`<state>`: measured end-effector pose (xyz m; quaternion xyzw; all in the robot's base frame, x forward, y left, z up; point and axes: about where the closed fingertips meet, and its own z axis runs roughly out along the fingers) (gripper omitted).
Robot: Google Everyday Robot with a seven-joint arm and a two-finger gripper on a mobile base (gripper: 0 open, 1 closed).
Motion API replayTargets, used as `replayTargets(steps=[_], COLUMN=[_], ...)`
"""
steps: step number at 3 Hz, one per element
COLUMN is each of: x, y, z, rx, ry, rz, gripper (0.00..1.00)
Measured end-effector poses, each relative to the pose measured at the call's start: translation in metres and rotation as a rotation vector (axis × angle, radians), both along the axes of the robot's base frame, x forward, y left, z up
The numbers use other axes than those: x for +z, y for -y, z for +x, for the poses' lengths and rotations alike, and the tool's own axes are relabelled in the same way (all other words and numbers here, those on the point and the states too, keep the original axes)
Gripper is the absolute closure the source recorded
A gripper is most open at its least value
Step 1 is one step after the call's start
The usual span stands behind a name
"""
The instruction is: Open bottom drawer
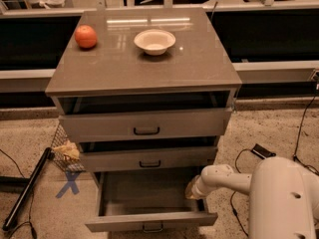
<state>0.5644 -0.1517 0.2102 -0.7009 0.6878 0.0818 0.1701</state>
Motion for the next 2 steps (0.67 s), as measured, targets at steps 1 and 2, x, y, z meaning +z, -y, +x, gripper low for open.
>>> replayTargets(steps=[1,2], x=[-0.0261,-0.0277], y=[0.0077,0.0076], z=[-0.0054,-0.0056], rx=[-0.036,-0.038], ry=[-0.036,-0.037], rz=[-0.001,0.000], gripper=[1.00,1.00])
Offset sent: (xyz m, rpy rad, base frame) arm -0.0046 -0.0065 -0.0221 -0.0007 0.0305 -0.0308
